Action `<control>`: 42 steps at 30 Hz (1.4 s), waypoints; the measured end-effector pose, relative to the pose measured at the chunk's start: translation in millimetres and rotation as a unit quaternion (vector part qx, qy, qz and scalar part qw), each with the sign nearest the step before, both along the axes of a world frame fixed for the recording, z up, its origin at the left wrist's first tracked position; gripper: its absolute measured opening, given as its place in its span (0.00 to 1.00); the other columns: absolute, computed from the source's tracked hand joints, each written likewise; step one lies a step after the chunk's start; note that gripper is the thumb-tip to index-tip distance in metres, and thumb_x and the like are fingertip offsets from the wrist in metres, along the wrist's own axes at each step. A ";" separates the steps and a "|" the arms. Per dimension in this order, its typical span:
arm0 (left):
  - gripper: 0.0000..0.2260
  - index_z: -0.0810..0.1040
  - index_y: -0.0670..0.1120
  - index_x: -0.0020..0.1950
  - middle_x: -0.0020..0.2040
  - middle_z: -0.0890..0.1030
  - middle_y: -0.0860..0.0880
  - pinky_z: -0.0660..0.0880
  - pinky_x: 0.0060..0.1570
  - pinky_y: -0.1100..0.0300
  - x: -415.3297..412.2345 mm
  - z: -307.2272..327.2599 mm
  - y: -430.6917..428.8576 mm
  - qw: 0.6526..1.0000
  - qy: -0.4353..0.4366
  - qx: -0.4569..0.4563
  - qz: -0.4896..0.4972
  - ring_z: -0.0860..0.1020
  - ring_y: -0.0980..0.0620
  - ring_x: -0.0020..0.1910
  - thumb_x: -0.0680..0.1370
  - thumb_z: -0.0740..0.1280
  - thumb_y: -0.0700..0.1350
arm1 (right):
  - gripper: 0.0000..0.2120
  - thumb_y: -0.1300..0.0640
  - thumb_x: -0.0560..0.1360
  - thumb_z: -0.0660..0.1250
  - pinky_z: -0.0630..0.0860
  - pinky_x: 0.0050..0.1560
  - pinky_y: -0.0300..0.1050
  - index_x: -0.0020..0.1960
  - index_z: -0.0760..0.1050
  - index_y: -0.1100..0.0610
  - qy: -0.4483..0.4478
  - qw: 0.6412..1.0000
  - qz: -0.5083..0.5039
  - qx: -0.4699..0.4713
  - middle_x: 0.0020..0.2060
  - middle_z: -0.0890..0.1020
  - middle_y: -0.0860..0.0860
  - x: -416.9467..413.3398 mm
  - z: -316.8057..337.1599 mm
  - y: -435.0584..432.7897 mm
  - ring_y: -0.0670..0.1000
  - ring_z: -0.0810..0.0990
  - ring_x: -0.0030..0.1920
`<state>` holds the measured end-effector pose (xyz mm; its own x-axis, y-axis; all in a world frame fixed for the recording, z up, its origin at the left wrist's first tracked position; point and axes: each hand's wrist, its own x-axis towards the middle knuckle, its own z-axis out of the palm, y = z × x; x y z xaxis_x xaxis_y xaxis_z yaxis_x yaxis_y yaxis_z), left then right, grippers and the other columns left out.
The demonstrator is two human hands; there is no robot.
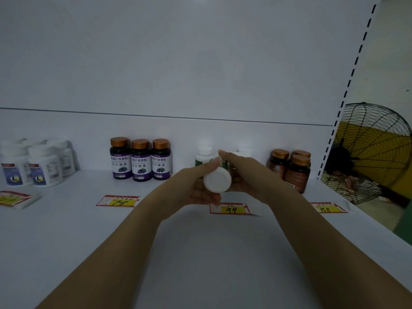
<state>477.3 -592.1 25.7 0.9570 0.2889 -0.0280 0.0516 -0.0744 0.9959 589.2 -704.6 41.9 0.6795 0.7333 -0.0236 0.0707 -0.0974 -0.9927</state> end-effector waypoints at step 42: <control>0.24 0.50 0.42 0.77 0.78 0.50 0.45 0.48 0.74 0.56 17.8 -45.0 18.5 0.805 0.169 0.567 0.038 0.50 0.48 0.77 0.83 0.47 0.51 | 0.17 0.56 0.78 0.62 0.66 0.51 0.38 0.65 0.72 0.59 -0.456 0.868 -0.152 -0.122 0.63 0.75 0.58 48.3 69.1 43.0 0.55 0.73 0.62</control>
<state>495.1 -573.6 -19.3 0.9286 0.3689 0.0404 0.3522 -0.9103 0.2176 637.5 -661.6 111.0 0.6582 0.5654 0.4971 0.7511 -0.4489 -0.4840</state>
